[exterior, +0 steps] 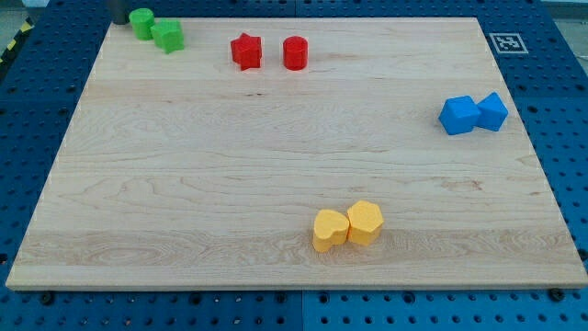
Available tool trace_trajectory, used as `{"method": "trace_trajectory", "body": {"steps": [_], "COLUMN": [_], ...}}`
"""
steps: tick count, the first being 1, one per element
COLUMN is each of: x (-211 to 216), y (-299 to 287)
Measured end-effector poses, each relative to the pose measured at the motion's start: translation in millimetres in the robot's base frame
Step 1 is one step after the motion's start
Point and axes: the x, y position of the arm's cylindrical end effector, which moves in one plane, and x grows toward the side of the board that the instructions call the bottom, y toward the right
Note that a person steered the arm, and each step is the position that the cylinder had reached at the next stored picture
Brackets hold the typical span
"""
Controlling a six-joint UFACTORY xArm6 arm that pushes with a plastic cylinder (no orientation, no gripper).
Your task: Move the green circle and green star slightly right
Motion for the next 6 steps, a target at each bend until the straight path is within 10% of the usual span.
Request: {"method": "trace_trajectory", "body": {"steps": [6], "x": [16.2], "y": [32.2]}}
